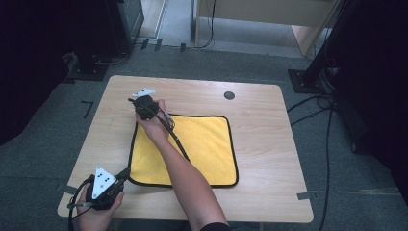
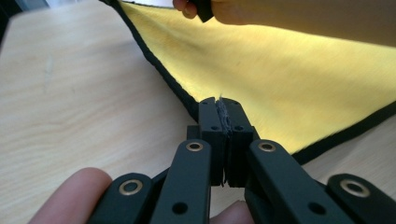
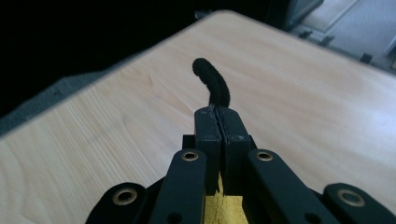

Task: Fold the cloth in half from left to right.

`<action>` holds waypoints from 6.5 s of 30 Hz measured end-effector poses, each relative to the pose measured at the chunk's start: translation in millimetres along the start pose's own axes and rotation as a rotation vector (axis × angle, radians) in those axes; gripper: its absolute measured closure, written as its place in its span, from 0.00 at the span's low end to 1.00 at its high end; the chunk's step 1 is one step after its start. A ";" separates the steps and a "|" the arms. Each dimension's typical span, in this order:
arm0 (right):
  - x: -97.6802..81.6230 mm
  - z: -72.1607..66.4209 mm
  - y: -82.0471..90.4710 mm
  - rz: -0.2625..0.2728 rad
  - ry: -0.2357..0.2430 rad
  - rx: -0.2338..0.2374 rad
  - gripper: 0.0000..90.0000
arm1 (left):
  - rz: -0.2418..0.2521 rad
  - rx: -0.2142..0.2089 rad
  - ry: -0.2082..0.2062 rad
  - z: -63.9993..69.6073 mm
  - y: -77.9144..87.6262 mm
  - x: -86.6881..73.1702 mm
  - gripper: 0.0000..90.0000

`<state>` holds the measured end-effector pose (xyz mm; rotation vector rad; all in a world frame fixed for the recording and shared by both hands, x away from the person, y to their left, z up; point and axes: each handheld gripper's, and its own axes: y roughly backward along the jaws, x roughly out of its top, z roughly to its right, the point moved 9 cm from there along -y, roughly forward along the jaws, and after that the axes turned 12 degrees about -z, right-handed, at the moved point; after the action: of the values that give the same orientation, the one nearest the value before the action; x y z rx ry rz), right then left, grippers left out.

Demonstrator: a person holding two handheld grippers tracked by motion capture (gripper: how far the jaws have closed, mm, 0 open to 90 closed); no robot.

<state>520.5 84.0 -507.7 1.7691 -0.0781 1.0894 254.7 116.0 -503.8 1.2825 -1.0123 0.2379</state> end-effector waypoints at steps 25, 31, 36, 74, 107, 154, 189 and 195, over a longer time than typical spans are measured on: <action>-116.5 208.4 129.2 0.008 -0.182 -0.090 0.99 | -0.046 -0.356 -0.118 203.5 -100.3 77.7 0.99; -146.0 240.4 128.2 -0.015 -0.241 -0.146 0.99 | -0.070 -0.383 -0.103 230.7 -124.2 84.6 1.00; -167.0 256.2 120.0 -0.041 -0.270 -0.180 0.91 | -0.079 -0.443 -0.077 242.2 -131.9 87.1 0.83; -300.3 121.4 235.3 -0.071 -0.330 -0.081 0.85 | -0.108 -0.297 -0.119 119.7 -80.6 -1.9 0.49; -318.3 114.1 249.8 -0.088 -0.408 -0.059 0.99 | -0.130 -0.289 -0.125 121.5 -84.2 -5.4 0.51; -319.7 139.0 272.6 -0.031 -0.435 -0.098 0.73 | -0.085 -0.551 -0.213 135.9 -69.8 5.6 0.46; -214.8 224.6 145.6 -0.102 -0.465 -0.163 0.93 | -0.200 -0.260 -0.149 126.7 -102.8 2.4 0.40; -210.7 230.2 154.0 -0.095 -0.440 -0.235 1.00 | -0.200 -0.259 -0.148 126.7 -102.7 2.3 0.40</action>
<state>463.4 -254.9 -562.5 1.7483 -0.3716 0.5821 261.5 -28.5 -579.2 1.1660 -0.9958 -0.1405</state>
